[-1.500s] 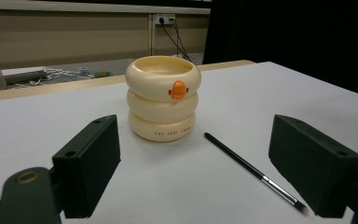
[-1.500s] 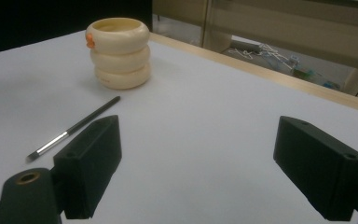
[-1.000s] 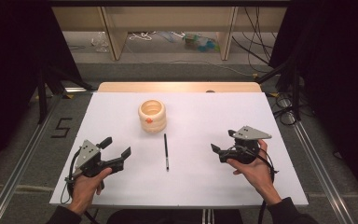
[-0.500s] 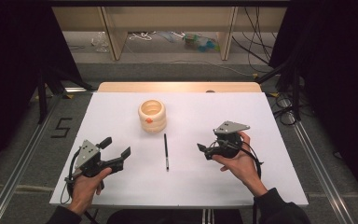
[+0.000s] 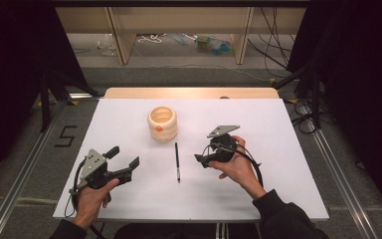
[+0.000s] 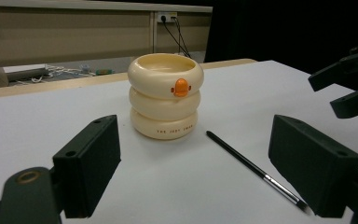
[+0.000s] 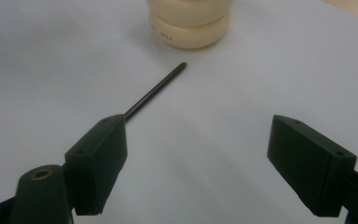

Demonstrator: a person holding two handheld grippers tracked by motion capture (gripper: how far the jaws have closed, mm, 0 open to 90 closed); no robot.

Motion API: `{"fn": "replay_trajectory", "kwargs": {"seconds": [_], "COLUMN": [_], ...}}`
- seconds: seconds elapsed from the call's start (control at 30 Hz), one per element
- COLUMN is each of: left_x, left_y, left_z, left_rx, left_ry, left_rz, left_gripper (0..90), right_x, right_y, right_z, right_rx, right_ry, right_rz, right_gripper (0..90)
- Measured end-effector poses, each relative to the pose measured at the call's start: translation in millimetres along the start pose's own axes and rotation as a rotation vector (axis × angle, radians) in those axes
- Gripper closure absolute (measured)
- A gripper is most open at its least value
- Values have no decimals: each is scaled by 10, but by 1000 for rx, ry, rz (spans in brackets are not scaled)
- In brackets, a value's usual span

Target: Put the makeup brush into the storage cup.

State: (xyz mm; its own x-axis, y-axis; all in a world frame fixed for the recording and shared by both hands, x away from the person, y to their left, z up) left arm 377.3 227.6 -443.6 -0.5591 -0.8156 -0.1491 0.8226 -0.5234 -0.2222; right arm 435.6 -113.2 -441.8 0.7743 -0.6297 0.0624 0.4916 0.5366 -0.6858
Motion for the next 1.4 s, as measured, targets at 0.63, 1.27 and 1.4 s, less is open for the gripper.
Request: {"fn": "replay_trajectory", "kwargs": {"seconds": [0.63,1.27,1.4], "left_x": [1,2,-6], "left_y": [10,21,15], "left_z": [-5,-11,-13], "left_rx": [-4,-8,-11], "left_ry": [-1,2,3], "left_rz": [-4,-7,-4], "left_gripper": [167,167,167], "right_x": [-107,-215,-220], "right_y": [354,673,713], "right_z": [158,360,407], "right_rx": [-90,-216,-237], "right_ry": [-28,-69,-76], "right_rz": [42,77,83], "right_gripper": [219,233,247]}}
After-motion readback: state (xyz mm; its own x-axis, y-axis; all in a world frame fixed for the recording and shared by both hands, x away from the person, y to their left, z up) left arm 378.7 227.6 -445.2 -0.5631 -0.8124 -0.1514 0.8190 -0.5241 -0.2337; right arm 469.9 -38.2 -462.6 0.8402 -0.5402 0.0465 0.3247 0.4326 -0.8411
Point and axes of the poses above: each handheld gripper's, and its own axes: y roughly forward along the jaws, z roughly out of its top, x roughly to its right, the point moved 3 cm from there along y, roughly forward along the jaws, and after that the axes turned 6 degrees about -y, right-handed, at the moved point
